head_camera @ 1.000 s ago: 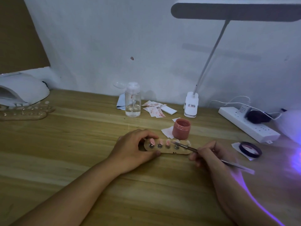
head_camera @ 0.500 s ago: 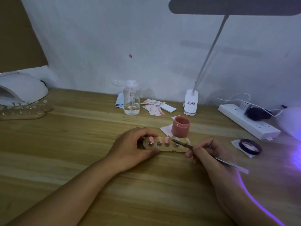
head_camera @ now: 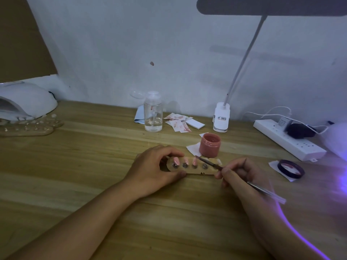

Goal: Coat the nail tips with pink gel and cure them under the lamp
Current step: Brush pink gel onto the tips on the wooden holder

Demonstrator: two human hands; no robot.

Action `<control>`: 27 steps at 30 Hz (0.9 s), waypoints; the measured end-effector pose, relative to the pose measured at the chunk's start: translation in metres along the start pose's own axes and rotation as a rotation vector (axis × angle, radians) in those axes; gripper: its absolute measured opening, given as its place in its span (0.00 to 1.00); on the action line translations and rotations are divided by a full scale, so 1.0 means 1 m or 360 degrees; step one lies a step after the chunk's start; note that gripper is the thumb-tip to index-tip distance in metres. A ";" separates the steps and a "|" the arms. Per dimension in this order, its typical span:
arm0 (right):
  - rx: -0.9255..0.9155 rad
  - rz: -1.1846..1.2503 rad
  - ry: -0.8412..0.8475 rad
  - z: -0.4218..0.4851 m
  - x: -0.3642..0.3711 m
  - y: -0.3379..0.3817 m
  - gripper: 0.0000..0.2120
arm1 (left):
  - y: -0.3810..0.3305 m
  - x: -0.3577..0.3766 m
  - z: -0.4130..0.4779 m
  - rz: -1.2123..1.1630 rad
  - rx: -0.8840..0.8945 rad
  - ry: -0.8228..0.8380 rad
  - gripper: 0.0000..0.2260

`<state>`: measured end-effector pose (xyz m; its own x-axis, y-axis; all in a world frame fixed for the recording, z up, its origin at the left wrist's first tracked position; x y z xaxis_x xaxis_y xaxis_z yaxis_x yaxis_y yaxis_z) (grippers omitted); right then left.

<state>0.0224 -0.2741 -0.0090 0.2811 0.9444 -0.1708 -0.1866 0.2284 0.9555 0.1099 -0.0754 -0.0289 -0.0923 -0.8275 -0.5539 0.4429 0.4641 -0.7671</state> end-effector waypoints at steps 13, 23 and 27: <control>0.0029 -0.0082 0.0008 -0.003 0.001 0.002 0.02 | -0.001 -0.001 0.000 0.0034 0.0001 -0.0004 0.18; 0.0031 0.0045 -0.0082 0.002 -0.004 -0.006 0.05 | -0.001 0.000 0.000 0.0048 0.0001 -0.0012 0.18; 0.0033 0.0036 -0.0093 0.003 -0.005 -0.008 0.05 | -0.002 0.000 -0.001 0.0041 0.0008 -0.0017 0.18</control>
<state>0.0259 -0.2811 -0.0152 0.3318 0.9336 -0.1354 -0.1740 0.2016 0.9639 0.1087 -0.0756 -0.0276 -0.0714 -0.8186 -0.5699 0.4496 0.4836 -0.7510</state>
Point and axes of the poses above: each hand's wrist, its own z-axis towards the middle knuckle, its own x-axis out of the palm, y = z × x, the point moved 4 cm from there along z, towards the middle knuckle, and after that the axes turned 6 degrees about -z, right-handed, at the moved point
